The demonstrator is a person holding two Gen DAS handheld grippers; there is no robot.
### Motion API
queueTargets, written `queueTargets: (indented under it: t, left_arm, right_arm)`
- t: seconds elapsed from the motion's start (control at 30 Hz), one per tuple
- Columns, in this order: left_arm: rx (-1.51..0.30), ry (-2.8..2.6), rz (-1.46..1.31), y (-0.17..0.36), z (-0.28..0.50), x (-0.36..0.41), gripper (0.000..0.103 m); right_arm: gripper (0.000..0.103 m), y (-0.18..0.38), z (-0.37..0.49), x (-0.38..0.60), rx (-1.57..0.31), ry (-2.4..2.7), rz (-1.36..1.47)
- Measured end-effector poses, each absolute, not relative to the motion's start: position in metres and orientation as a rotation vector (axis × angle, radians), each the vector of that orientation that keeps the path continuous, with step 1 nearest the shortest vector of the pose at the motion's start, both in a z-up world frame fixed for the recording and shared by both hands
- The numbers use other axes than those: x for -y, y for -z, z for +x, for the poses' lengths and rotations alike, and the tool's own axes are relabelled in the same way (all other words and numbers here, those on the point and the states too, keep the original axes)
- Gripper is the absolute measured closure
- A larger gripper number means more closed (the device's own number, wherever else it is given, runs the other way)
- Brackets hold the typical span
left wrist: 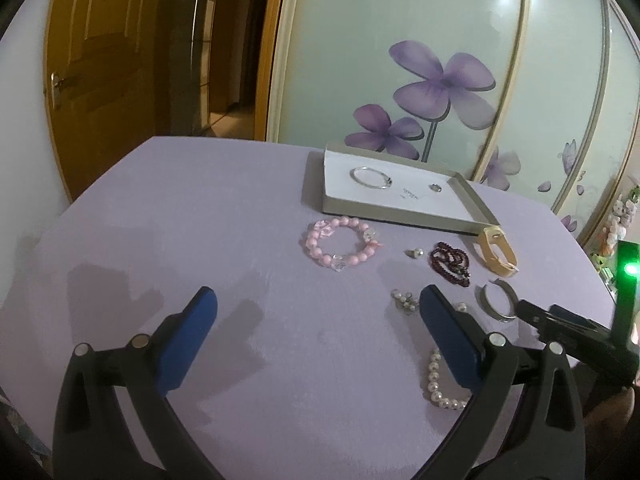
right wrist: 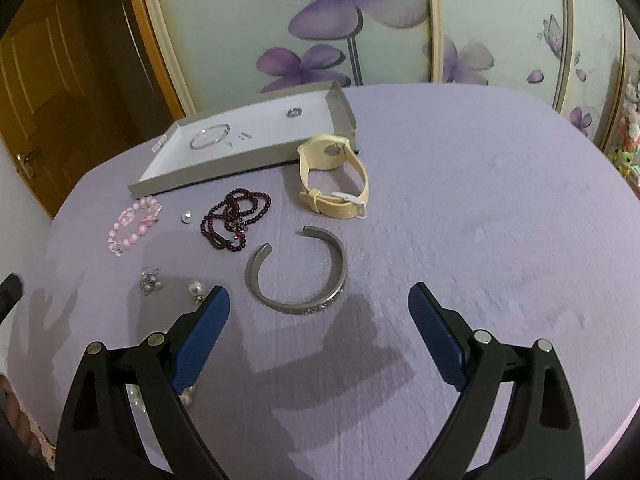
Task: Organize jewelry
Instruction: 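Move the right tool back to the grey cuff bracelet, then grasp the grey cuff with the right tool while the left tool grasps the pearl bracelet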
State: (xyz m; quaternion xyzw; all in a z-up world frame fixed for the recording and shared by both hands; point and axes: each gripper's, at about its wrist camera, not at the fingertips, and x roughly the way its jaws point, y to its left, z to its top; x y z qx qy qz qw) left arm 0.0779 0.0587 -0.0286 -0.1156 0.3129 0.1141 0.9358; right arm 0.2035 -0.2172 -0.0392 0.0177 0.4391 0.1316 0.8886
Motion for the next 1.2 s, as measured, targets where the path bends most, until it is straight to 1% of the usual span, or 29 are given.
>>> queueTargets:
  t: [0.3, 0.4, 0.53, 0.93, 0.97, 1.0, 1.2]
  left_arm:
    - [-0.648, -0.235, -0.247, 0.030, 0.077, -0.059, 0.002]
    - [-0.656, -0.232, -0.248, 0.032, 0.080, -0.059, 0.002]
    - [-0.669, -0.223, -0.251, 0.035, 0.082, -0.058, 0.002]
    - [-0.683, -0.203, -0.242, 0.038, 0.087, -0.053, 0.002]
    - [-0.685, -0.200, -0.241, 0.038, 0.088, -0.052, 0.002]
    - [-0.686, -0.198, -0.240, 0.039, 0.087, -0.051, 0.002]
    - [-0.715, -0.142, -0.226, 0.043, 0.094, -0.038, 0.002]
  right_arm:
    - [0.010, 0.061, 0.226, 0.202, -1.010, -0.282, -0.084]
    - [0.010, 0.063, 0.229, 0.192, -1.008, -0.296, -0.158]
    - [0.014, 0.062, 0.234, 0.188, -0.995, -0.314, -0.161]
    - [0.020, 0.061, 0.238, 0.186, -0.971, -0.326, -0.155]
    - [0.022, 0.061, 0.237, 0.186, -0.970, -0.327, -0.154]
    - [0.034, 0.061, 0.237, 0.185, -0.966, -0.332, -0.155]
    - [0.034, 0.059, 0.234, 0.187, -0.973, -0.341, -0.152]
